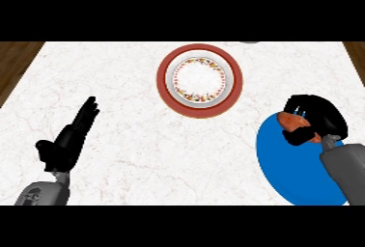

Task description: Pick the sweet potato from the plate and place it in the plate

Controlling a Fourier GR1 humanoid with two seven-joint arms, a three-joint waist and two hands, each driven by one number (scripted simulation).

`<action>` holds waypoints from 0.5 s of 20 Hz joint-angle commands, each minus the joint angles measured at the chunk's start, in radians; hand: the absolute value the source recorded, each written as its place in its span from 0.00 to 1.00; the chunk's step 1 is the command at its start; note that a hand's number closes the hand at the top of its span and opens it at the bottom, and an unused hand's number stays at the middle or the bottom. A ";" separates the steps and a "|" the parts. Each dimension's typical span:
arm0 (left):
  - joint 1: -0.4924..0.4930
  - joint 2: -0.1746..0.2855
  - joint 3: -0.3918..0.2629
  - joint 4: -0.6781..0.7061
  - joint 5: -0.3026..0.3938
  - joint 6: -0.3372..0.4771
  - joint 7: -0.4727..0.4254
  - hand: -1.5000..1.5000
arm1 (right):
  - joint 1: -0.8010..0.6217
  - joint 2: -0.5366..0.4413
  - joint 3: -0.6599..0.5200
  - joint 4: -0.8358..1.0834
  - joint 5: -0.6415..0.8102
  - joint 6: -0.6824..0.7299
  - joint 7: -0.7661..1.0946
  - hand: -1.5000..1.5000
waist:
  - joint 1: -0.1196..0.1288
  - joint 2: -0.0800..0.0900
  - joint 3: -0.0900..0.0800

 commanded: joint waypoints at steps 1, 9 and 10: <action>-0.019 -0.009 0.001 0.013 -0.015 0.018 -0.015 0.50 | -0.075 -0.103 -0.017 0.067 -0.036 0.028 -0.341 1.00 | -0.009 0.005 0.001; -0.006 -0.021 0.009 -0.002 -0.011 0.032 0.021 0.50 | -0.259 -0.169 -0.140 0.375 -0.107 0.037 -0.808 1.00 | -0.029 -0.008 -0.004; -0.017 -0.002 0.023 0.019 -0.008 0.018 0.026 0.50 | -0.256 -0.154 -0.143 0.394 -0.096 0.006 -0.851 1.00 | -0.044 -0.012 -0.005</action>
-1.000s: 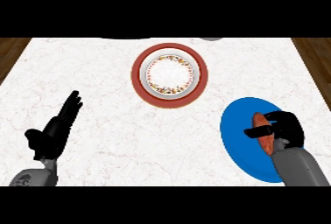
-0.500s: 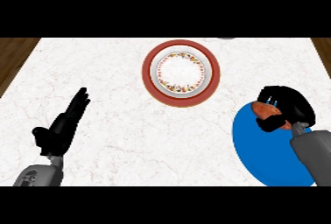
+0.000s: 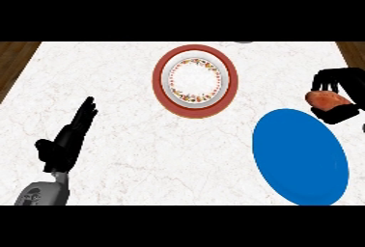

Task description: Pick the sweet potato from the plate and place it in the plate

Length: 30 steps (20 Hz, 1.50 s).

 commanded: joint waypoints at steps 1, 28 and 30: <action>0.004 0.027 0.038 0.009 0.013 -0.013 -0.010 0.50 | -0.145 0.003 -0.042 0.166 0.004 -0.016 -0.175 1.00 | -0.005 -0.004 -0.002; 0.043 0.007 0.069 0.000 -0.012 -0.060 -0.005 0.50 | -0.514 0.462 -0.044 0.374 0.098 -0.100 -0.056 1.00 | -0.027 -0.012 -0.004; -0.019 -0.018 0.072 0.062 -0.031 -0.033 -0.019 0.50 | -0.558 0.490 -0.044 0.409 0.108 -0.094 -0.054 1.00 | -0.032 -0.010 -0.004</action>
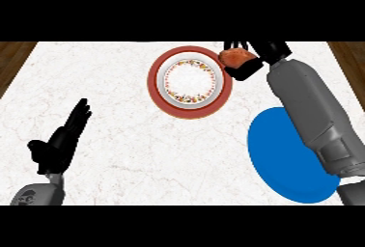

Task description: Pick the sweet potato from the plate and place it in the plate

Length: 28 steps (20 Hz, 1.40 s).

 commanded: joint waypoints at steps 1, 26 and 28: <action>0.031 -0.017 -0.007 -0.018 -0.016 0.006 -0.029 0.50 | -0.035 0.109 0.010 0.042 0.031 -0.068 0.049 1.00 | 0.001 -0.001 0.000; 0.014 -0.038 -0.023 -0.050 -0.030 -0.008 0.023 0.50 | -0.113 0.211 -0.335 0.298 -0.255 -0.200 0.044 0.00 | 0.032 0.014 0.002; 0.027 -0.032 -0.019 -0.055 -0.031 -0.016 -0.009 0.50 | -0.097 0.166 -0.377 0.301 -0.299 -0.134 0.012 0.00 | 0.030 0.015 0.002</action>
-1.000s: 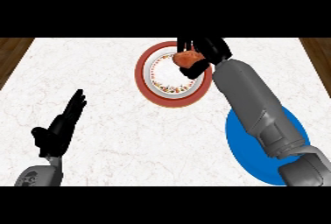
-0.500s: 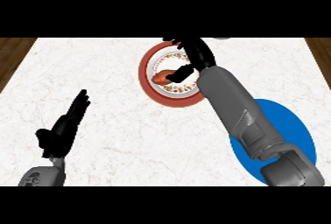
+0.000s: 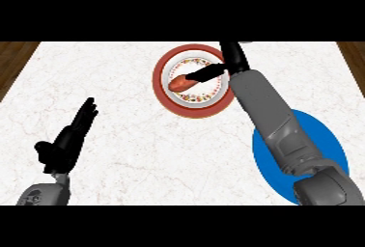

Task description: Pick the sweet potato from the plate and place it in the plate

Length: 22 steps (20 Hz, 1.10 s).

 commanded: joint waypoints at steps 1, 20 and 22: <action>-0.025 0.016 0.021 0.038 0.009 -0.016 -0.004 0.50 | 0.031 -0.042 -0.108 -0.011 -0.114 0.101 -0.070 0.00 | -0.013 0.002 0.000; -0.035 -0.025 -0.018 -0.036 -0.008 -0.001 0.059 0.50 | 0.228 -0.406 -0.122 0.061 -0.108 0.544 -0.392 0.00 | 0.021 0.014 0.004; 0.029 0.011 -0.009 -0.041 -0.006 -0.037 -0.007 0.50 | 0.230 -0.421 -0.126 0.082 -0.106 0.540 -0.377 0.00 | 0.049 0.022 0.004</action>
